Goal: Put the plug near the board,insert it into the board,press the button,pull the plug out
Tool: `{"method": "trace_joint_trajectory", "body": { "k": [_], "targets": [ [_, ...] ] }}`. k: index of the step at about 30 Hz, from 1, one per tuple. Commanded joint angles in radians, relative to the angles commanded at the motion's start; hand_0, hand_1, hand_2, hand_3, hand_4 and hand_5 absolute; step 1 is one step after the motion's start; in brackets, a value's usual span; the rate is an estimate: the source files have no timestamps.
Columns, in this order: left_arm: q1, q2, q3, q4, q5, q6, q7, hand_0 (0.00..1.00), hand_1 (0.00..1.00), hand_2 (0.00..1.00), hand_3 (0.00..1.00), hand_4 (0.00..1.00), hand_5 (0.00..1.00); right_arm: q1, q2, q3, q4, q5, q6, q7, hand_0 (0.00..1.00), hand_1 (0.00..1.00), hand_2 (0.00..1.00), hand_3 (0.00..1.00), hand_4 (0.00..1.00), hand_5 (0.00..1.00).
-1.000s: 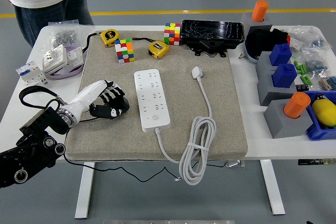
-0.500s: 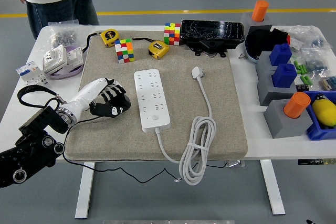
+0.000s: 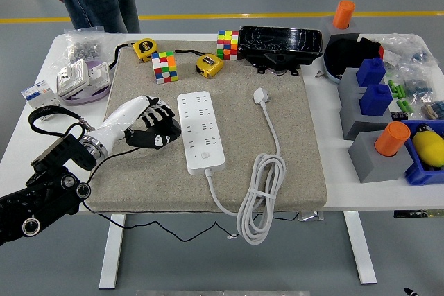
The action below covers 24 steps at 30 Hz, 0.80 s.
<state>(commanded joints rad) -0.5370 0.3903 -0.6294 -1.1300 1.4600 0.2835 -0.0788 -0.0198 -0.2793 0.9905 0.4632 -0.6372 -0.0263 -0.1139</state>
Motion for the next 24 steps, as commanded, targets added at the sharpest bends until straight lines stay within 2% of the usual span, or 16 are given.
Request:
{"method": "trace_joint_trajectory", "body": {
  "k": [11,24],
  "targets": [
    [-0.081,-0.045,0.053,0.062,0.008,0.006,-0.024,0.340,0.349,0.419,0.557,0.631,0.002,0.001,-0.003,-0.004,-0.002,0.002,-0.001,0.000,0.681,0.690,0.697,0.603,0.939,0.532],
    [-0.120,-0.071,0.096,0.133,0.027,0.035,-0.054,0.349,0.351,0.414,0.556,0.639,0.002,0.001,-0.002,-0.007,-0.002,0.004,0.000,0.000,0.680,0.688,0.697,0.603,0.939,0.532]
  ]
}}
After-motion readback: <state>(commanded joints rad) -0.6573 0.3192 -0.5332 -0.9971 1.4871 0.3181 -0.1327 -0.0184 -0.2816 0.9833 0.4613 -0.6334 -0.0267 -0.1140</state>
